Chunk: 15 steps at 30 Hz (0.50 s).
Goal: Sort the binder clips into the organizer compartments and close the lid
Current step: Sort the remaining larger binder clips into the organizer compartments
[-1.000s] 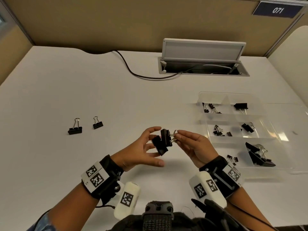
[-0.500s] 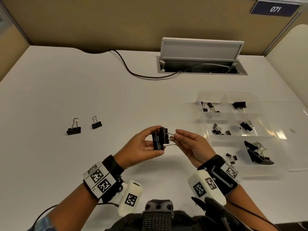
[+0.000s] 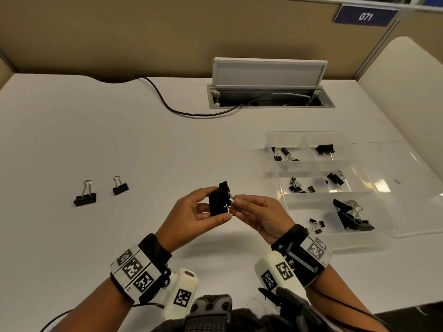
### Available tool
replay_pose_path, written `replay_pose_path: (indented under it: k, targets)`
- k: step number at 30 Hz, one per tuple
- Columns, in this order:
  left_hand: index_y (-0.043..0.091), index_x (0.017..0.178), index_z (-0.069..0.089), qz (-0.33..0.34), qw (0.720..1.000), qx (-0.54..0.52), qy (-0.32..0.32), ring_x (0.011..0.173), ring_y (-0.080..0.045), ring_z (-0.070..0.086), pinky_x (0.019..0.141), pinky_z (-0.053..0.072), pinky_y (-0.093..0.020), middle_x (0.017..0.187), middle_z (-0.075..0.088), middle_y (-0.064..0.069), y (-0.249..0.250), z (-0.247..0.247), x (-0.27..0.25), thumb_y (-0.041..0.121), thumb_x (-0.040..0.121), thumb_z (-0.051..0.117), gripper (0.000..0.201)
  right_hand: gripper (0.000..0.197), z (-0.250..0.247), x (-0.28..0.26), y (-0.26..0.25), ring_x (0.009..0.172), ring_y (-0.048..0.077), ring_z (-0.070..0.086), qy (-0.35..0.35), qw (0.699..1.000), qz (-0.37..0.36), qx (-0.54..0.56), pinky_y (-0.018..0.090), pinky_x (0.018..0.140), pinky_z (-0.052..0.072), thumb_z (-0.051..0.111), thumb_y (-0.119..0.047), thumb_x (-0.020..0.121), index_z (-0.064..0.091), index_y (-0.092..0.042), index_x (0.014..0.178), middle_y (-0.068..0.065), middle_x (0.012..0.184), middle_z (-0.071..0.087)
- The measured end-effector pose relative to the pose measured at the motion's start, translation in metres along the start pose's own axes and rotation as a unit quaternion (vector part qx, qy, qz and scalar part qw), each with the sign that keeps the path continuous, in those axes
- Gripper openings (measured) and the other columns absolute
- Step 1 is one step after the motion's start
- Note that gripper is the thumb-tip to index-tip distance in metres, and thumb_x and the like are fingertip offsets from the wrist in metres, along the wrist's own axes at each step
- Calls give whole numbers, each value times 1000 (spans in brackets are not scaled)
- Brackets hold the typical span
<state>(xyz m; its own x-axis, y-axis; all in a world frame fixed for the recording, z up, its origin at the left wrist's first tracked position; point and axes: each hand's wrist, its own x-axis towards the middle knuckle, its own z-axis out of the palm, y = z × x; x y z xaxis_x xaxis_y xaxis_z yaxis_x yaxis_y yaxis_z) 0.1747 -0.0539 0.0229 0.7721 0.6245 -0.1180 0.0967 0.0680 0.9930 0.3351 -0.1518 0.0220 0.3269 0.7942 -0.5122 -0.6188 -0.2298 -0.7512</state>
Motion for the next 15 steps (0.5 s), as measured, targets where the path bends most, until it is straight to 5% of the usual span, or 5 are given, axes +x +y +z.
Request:
replay_pose_path:
  k: [8, 15]
  targets:
    - [24, 117, 57, 20, 1000, -18, -9, 87, -17, 71, 71, 54, -20, 111, 68, 7, -1, 13, 11, 14, 74, 76, 48, 20, -15, -10, -17, 72, 19, 71, 0, 999, -36, -29, 18, 62, 55, 71, -10, 64, 73, -6, 83, 12, 77, 73]
    - [46, 106, 64, 54, 997, -19, -44, 87, -19, 70, 66, 54, -18, 110, 68, 12, 15, 36, 28, 60, 53, 78, 56, 15, -38, -20, -46, 71, 18, 71, -13, 992, -63, -109, 20, 66, 56, 68, 0, 77, 71, -4, 91, 8, 78, 73]
